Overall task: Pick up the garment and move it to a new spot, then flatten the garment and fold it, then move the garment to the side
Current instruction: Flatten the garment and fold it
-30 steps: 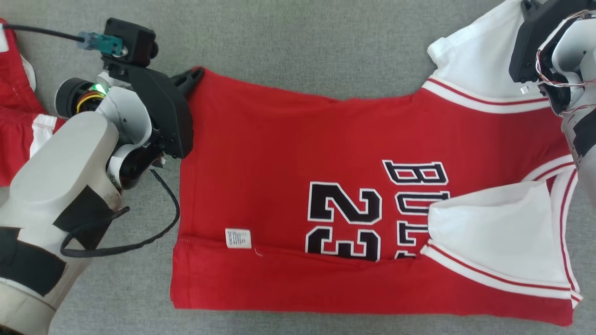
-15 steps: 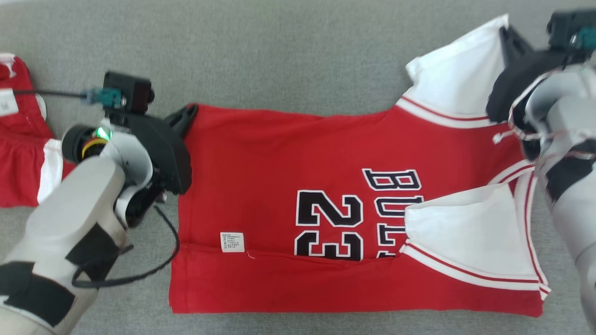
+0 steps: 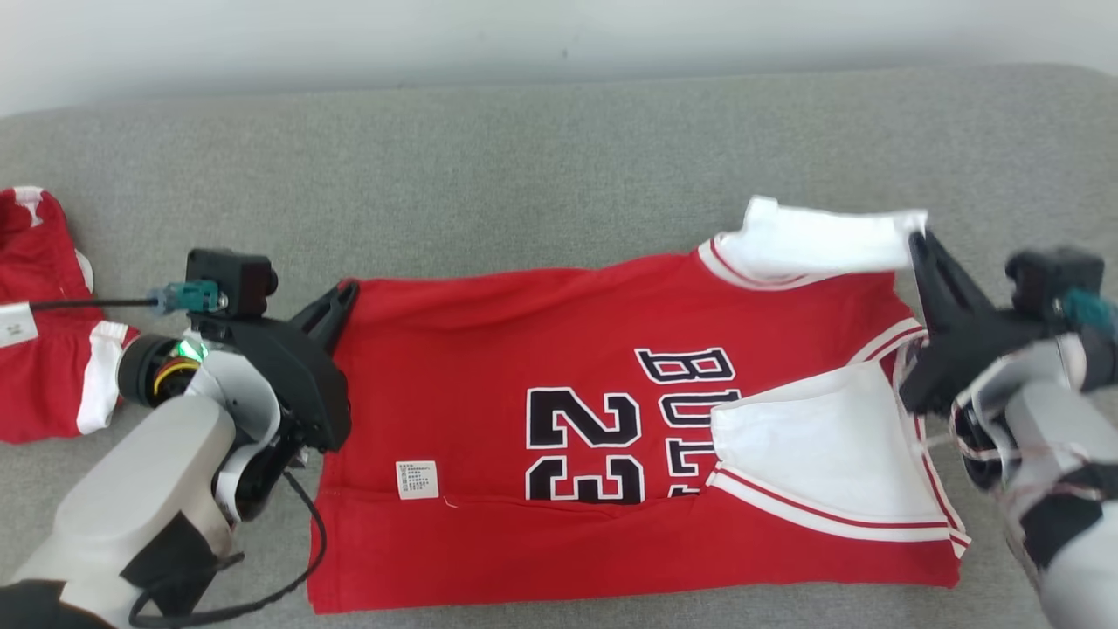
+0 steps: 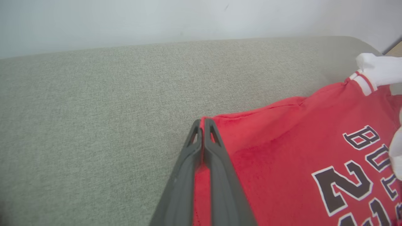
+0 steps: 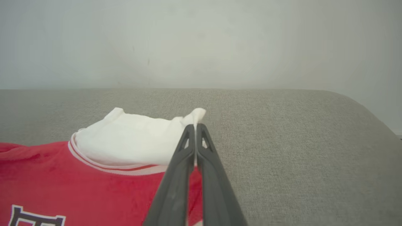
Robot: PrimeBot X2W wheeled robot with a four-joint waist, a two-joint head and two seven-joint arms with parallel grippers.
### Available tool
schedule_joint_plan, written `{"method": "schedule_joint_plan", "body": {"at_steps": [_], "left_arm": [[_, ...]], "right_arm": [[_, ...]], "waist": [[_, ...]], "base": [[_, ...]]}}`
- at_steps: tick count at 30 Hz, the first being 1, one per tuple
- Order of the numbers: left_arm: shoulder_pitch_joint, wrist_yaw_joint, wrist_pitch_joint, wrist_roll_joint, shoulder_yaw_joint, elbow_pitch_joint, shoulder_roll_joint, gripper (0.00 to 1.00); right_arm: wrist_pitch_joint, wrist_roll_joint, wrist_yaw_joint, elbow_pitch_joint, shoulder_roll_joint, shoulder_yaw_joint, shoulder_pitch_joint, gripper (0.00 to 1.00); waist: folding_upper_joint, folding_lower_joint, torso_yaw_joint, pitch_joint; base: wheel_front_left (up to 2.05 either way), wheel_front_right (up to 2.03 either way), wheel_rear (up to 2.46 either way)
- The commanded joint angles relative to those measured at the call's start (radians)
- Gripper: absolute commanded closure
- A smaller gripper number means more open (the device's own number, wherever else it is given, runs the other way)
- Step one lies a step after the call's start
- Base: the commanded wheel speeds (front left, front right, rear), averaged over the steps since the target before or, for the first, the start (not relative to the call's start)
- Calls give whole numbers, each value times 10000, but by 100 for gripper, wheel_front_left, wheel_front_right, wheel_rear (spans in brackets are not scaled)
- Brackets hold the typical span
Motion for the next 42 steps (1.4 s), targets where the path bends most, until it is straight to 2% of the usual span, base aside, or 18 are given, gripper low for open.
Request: {"method": "schedule_joint_plan", "body": {"at_steps": [1, 10, 15, 24, 29, 34, 35, 36, 37, 42], "left_arm": [[232, 85, -116, -122, 36, -114, 97, 100], [848, 344, -463, -182, 92, -552, 282, 100], [1296, 475, -807, -211, 130, -796, 289, 100], [2498, 1011, -1724, 20, 15, -1551, 433, 100], [3324, 1295, -2081, -49, -103, -1902, 310, 100], [3703, 1458, -2306, 55, -176, -1923, 217, 99], [3754, 1466, -2357, 51, -176, -1908, 175, 54], [3808, 1472, -2406, 17, -139, -1927, 128, 32], [3874, 1471, -2474, -13, -87, -1948, 111, 0], [4263, 1675, -2766, 296, 241, -2227, 81, 0]], "right_arm": [[-75, 162, -26, -383, -196, -108, 471, 100], [-122, 402, -26, -2956, -454, -1261, 3058, 100], [176, 175, -26, -4703, -122, -2503, 4821, 100], [1712, -817, -26, -7659, 1138, -4451, 7757, 100], [2444, -1474, -26, -8661, 1817, -5150, 8679, 100], [2908, -1745, -26, -8987, 2121, -5453, 9069, 100], [2937, -1823, -26, -9037, 2156, -5503, 9093, 18], [2977, -1881, -26, -9066, 2165, -5551, 9108, 0], [3001, -1950, -26, -9085, 2175, -5598, 9129, 0], [3007, -2047, -26, -9282, 2107, -5767, 9162, 0]], "waist": [[0, 2, -88, -168], [0, 2, -53, -367], [0, 2, 65, -484], [0, 2, 227, -736], [0, 2, 344, -840], [0, 2, 470, -990], [0, 2, 481, -1026], [0, 2, 489, -1067], [0, 2, 491, -1115], [0, 2, 539, -1338]], "base": [[0, 0, 0], [0, 0, 0], [0, 0, 0], [0, 0, 0], [0, 0, 0], [0, 0, 0], [0, 0, 0], [0, 0, 0], [0, 0, 0], [0, 0, 0]]}}
